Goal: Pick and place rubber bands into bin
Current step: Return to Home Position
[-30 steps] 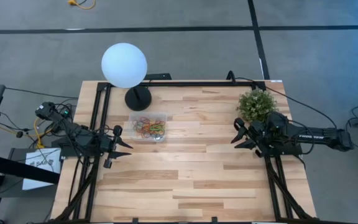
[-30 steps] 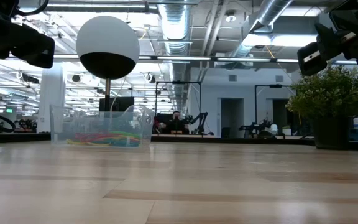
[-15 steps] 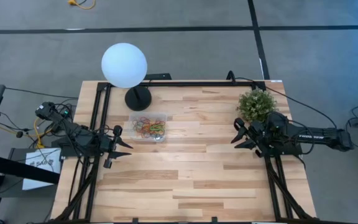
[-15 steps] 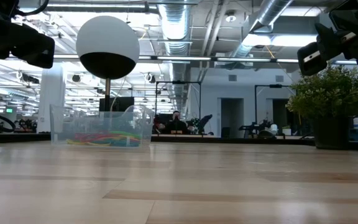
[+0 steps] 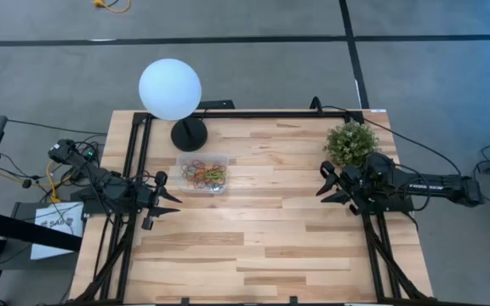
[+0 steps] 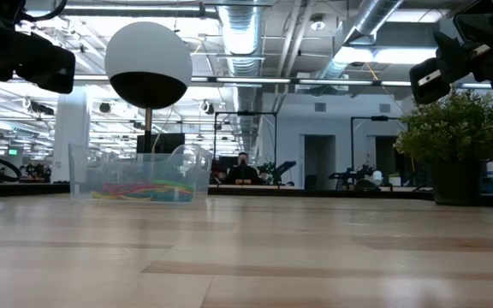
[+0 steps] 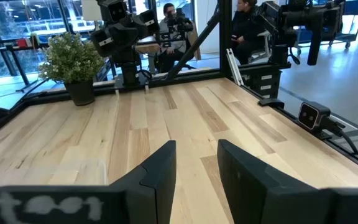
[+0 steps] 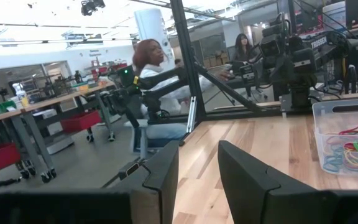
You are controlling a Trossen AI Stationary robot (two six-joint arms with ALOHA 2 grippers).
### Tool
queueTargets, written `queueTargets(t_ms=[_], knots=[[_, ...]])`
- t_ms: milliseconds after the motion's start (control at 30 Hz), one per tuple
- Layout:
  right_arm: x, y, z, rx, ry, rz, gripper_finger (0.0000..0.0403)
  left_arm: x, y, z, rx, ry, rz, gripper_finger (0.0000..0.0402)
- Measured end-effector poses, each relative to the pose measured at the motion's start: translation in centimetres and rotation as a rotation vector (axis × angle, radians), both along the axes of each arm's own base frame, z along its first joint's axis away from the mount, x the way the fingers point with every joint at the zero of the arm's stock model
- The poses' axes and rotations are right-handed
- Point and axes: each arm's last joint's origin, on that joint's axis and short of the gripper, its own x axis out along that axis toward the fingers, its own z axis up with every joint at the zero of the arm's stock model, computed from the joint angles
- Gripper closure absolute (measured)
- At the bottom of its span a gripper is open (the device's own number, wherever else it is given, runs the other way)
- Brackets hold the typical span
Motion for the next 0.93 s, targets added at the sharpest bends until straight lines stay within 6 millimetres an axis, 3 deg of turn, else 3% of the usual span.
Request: queueTargets(t_ms=[933], knots=[[0.00,0.00,0.00,0.000,0.000,0.000,0.0296,0.00,0.00,0.00,-0.007,0.001,0.000,0.0292]])
